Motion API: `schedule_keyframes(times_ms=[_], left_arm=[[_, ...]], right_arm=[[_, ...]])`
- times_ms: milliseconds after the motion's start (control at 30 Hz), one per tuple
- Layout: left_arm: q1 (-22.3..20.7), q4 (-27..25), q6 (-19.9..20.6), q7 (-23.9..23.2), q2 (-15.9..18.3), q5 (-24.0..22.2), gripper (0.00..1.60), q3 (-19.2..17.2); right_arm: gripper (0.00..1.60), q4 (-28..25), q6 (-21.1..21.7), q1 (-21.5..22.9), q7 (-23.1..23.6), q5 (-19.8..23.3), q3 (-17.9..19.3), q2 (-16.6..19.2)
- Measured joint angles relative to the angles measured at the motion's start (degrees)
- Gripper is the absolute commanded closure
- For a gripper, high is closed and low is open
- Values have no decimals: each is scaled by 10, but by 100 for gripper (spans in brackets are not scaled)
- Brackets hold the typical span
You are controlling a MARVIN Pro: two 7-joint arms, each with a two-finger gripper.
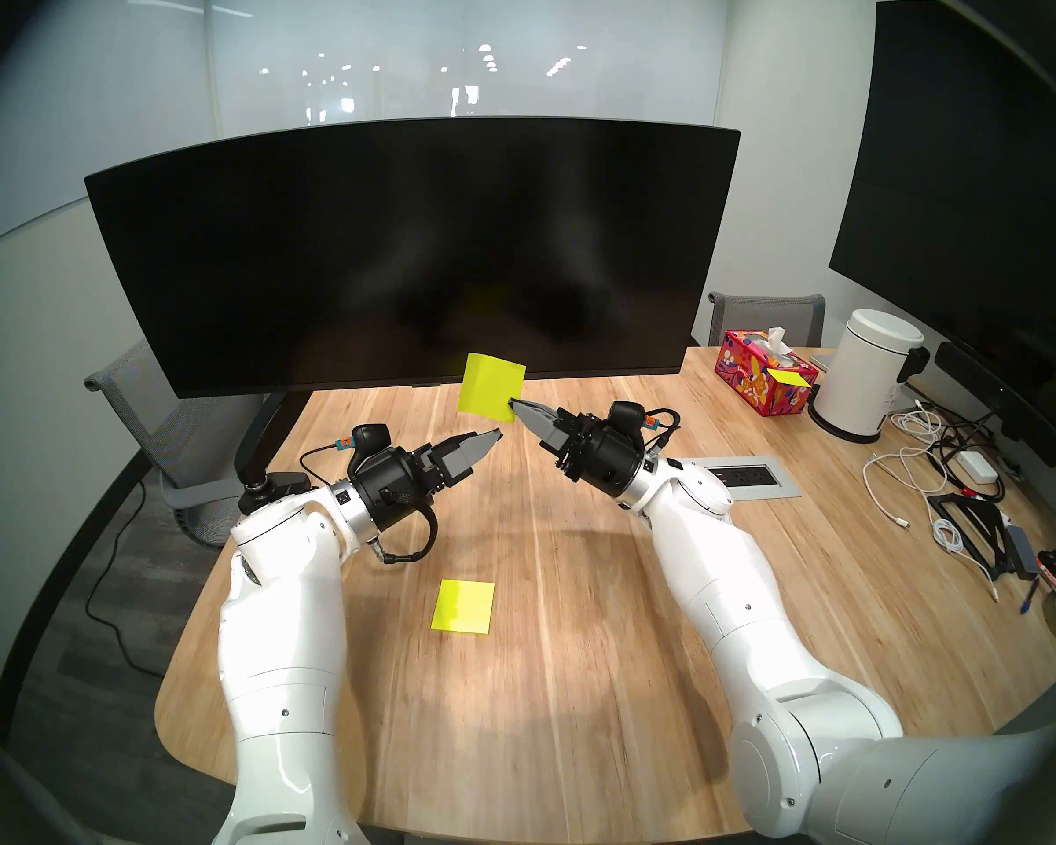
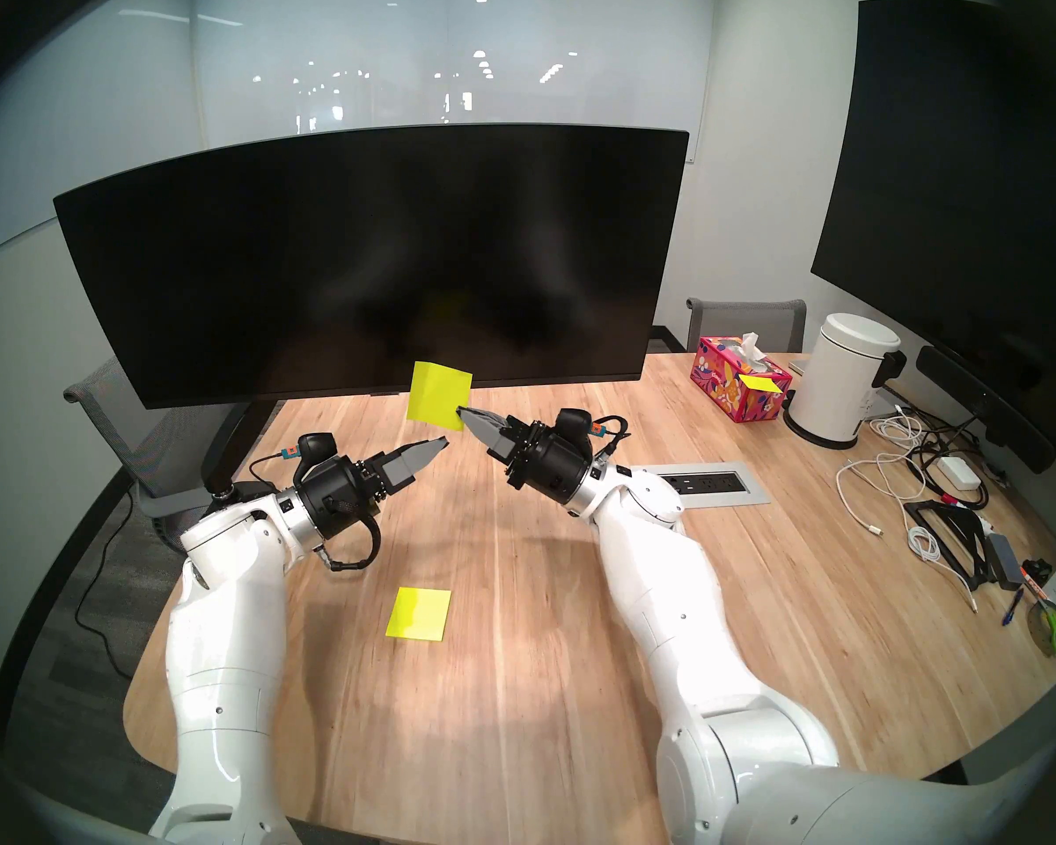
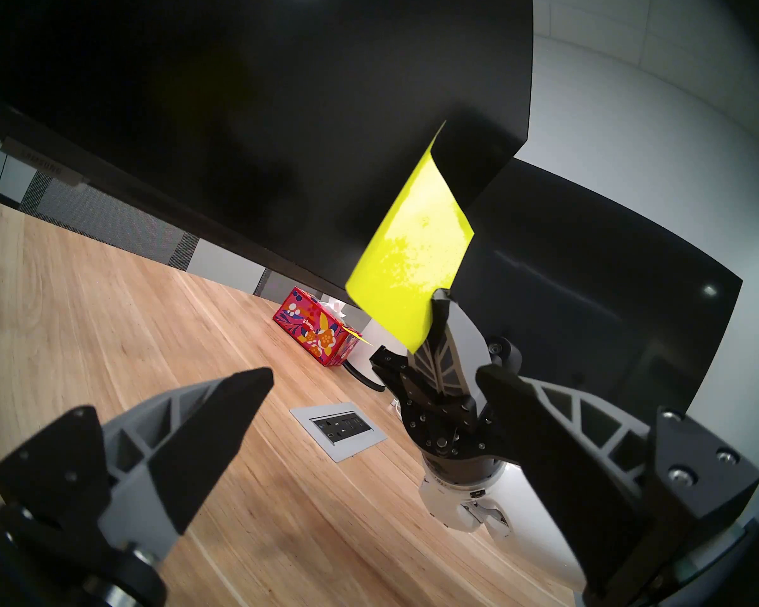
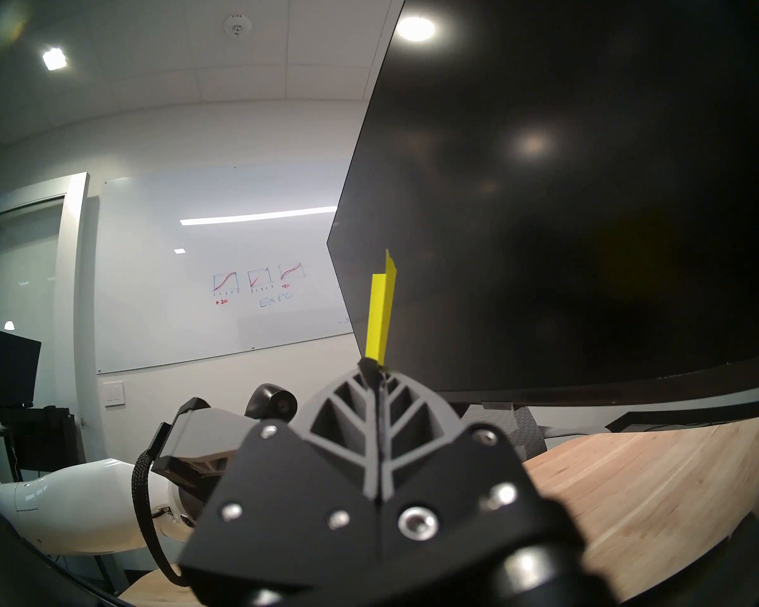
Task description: Peel one sticky note off the pad and stick it onto the monitor, then press it flat
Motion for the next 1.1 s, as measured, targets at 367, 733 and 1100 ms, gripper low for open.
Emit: schedule_keyframes(times_ms=[367, 733, 1100], left_arm=[[0, 0, 0, 0, 0, 0, 0, 0], [1, 3, 29, 16, 0, -26, 0, 5], [18, 3, 51, 48, 3, -106, 0, 25]], right_arm=[[160, 0, 0, 0, 1, -1, 1, -1], [160, 0, 0, 0, 1, -2, 2, -2], [160, 0, 1, 0, 1, -2, 3, -2]])
